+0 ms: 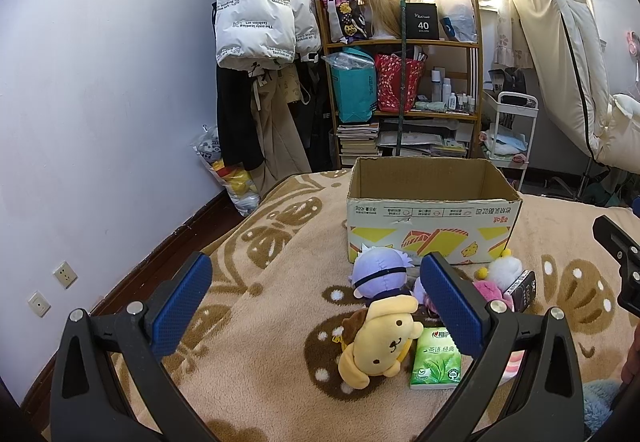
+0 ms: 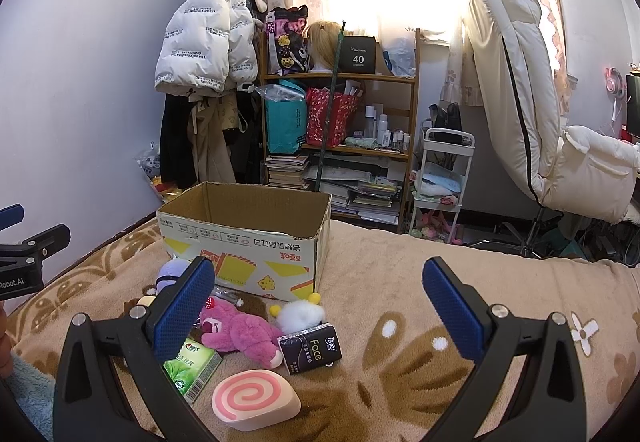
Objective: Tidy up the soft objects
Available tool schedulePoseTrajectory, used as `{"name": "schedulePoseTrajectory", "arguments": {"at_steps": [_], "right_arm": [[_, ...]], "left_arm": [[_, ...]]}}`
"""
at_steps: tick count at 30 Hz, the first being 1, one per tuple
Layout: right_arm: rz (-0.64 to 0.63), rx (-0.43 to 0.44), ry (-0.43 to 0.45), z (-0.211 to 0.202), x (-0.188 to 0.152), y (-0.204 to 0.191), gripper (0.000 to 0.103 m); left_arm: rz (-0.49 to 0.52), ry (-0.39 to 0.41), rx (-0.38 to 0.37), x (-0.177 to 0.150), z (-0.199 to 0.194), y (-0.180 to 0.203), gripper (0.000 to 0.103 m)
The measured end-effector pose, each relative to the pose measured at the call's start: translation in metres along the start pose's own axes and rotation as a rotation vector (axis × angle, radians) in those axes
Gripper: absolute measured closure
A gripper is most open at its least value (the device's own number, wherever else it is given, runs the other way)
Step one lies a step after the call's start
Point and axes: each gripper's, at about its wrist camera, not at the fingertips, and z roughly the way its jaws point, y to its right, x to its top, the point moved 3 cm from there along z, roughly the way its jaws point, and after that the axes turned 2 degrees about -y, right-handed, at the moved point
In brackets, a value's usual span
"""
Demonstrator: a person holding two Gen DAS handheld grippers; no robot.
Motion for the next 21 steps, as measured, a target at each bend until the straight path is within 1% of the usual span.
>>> {"name": "schedulePoseTrajectory", "arguments": {"at_steps": [21], "right_arm": [[-0.001, 0.002, -0.001, 0.0006, -0.0001, 0.0000, 0.000]], "left_arm": [[-0.005, 0.011, 0.009, -0.0018, -0.0015, -0.0019, 0.001]]}}
